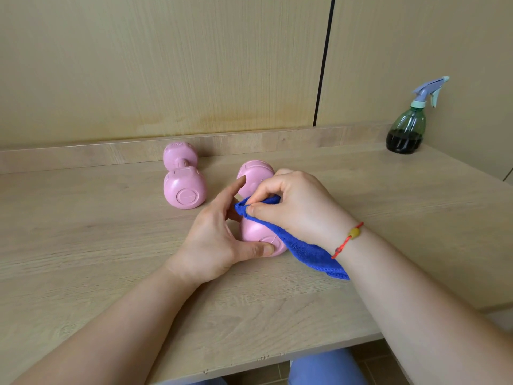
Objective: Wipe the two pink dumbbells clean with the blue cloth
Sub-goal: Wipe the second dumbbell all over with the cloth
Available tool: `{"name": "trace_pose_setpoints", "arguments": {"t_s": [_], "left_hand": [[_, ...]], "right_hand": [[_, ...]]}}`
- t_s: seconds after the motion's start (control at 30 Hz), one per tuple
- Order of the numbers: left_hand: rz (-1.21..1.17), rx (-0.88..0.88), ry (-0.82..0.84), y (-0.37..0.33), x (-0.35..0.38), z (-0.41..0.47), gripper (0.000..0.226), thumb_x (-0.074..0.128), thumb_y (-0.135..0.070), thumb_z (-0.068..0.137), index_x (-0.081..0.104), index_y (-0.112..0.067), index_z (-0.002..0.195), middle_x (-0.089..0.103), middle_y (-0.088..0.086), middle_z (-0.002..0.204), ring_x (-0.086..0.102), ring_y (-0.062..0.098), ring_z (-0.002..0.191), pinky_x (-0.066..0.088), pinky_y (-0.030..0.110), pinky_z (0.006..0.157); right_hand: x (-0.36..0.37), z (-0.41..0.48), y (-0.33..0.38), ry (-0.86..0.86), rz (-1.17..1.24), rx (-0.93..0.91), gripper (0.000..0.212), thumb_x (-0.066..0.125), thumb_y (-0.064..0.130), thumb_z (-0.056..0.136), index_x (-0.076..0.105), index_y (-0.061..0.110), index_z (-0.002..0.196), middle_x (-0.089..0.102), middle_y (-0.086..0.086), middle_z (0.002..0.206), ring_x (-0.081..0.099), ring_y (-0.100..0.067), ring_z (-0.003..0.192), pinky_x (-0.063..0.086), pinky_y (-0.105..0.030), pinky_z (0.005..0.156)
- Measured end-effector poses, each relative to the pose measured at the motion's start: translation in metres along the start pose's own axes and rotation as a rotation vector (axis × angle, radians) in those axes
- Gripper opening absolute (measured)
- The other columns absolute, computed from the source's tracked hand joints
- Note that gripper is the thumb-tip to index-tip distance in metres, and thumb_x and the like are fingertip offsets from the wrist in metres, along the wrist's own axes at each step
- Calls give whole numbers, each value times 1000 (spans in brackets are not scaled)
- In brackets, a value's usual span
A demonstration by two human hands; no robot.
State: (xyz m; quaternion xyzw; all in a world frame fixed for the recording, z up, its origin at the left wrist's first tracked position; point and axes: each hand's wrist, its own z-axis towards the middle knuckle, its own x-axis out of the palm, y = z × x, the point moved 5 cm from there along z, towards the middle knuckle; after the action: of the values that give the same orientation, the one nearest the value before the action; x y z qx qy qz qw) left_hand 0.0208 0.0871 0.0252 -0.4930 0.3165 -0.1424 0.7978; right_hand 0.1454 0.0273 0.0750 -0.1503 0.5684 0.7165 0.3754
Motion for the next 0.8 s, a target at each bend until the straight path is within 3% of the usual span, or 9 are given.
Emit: {"name": "trace_pose_setpoints", "arguments": {"t_s": [0.1, 0.23, 0.33, 0.53, 0.67, 0.8], "left_hand": [[9, -11, -9, 4, 0, 2, 116, 93, -23, 46, 36, -31, 147, 65, 1, 105, 63, 17, 100, 50, 14, 81], [-35, -45, -6, 8, -1, 2, 116, 92, -33, 41, 36, -35, 143, 62, -9, 94, 63, 11, 96, 48, 13, 80], [-24, -60, 4, 8, -2, 2, 113, 91, -26, 46, 35, -34, 143, 60, -6, 96, 63, 4, 92, 46, 8, 77], [-16, -87, 17, 10, -6, -1, 108, 89, -24, 48, 28, -43, 135, 59, 5, 102, 61, 11, 89, 48, 9, 80], [-29, -90, 25, 10, -7, -2, 111, 92, -13, 51, 30, -38, 138, 55, 2, 96, 59, 0, 80, 50, 12, 75], [-21, -97, 10, 9, -10, -4, 109, 92, -13, 52, 30, -40, 137, 57, 18, 111, 59, 3, 82, 52, 14, 77]], "right_hand": [[-4, -2, -10, -48, 90, 35, 13, 78, 19, 78, 73, 28, 71, 63, 14, 82, 61, -1, 81, 46, -18, 76], [-10, -15, -28, -39, 416, 133, 4, 74, 11, 84, 72, 11, 80, 65, 13, 62, 55, 0, 56, 40, -14, 57], [-13, -27, -39, -37, 528, 189, 7, 71, 6, 86, 69, 10, 81, 62, 6, 58, 52, -5, 51, 40, -16, 52], [-10, -32, -55, -51, 551, 273, 11, 67, 2, 87, 65, 8, 79, 60, -12, 72, 54, -16, 59, 47, -25, 55], [-7, -29, -37, -58, 515, 119, 10, 68, 1, 87, 67, 9, 82, 62, -1, 69, 52, -6, 59, 42, -14, 59], [1, -23, -25, -35, 521, 62, 9, 72, 6, 85, 74, 14, 88, 68, -3, 87, 63, -6, 74, 45, -14, 70]]}}
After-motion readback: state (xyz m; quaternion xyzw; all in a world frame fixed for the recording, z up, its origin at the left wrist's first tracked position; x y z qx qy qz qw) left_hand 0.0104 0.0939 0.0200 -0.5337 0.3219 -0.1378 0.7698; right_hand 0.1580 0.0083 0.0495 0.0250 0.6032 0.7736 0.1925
